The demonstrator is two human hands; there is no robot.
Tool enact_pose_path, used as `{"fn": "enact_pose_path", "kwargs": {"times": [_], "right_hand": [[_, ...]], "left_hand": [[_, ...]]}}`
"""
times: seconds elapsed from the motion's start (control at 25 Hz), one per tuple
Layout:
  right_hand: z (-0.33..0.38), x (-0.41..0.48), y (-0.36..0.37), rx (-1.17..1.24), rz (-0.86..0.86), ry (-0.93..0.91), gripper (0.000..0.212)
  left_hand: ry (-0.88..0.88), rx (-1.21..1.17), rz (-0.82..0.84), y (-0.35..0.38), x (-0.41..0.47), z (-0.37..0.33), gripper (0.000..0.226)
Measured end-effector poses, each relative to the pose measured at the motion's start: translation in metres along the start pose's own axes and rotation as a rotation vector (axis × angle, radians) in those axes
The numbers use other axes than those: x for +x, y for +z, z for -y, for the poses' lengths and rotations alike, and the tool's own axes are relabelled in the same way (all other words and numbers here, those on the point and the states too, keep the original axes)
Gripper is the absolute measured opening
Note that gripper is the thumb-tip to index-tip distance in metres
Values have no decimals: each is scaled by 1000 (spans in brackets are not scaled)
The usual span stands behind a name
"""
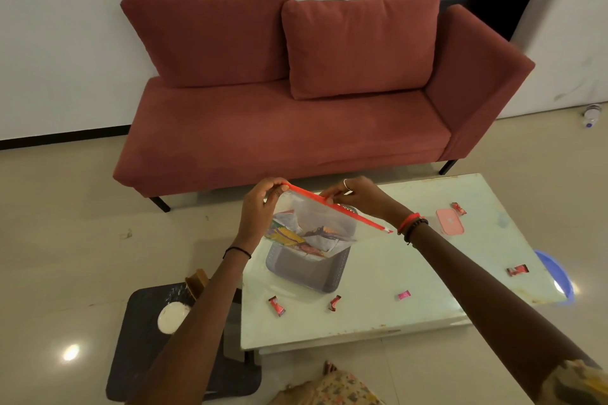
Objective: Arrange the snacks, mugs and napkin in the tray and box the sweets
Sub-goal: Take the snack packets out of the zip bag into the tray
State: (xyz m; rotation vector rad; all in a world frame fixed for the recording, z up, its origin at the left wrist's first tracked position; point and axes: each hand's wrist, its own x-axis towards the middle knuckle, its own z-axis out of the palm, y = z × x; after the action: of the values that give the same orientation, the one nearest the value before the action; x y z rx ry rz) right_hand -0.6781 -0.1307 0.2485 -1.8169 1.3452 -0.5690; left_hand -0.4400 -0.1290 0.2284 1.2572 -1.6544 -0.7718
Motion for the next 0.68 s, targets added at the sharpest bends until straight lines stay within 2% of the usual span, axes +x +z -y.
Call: {"fn": "enact_pose_path", "kwargs": {"times": [0.36, 0.52, 0.68], "right_hand": [[-8, 3, -8, 21, 153, 94, 29], [-11, 6, 0, -60, 74, 119, 24], [-10, 6, 7, 142, 34, 166, 19]], "left_hand": [[-35, -9, 8, 12, -2, -2, 12], [-73, -22, -10, 22, -4, -6, 12], [-180, -48, -64, 23, 2, -9, 17]]}}
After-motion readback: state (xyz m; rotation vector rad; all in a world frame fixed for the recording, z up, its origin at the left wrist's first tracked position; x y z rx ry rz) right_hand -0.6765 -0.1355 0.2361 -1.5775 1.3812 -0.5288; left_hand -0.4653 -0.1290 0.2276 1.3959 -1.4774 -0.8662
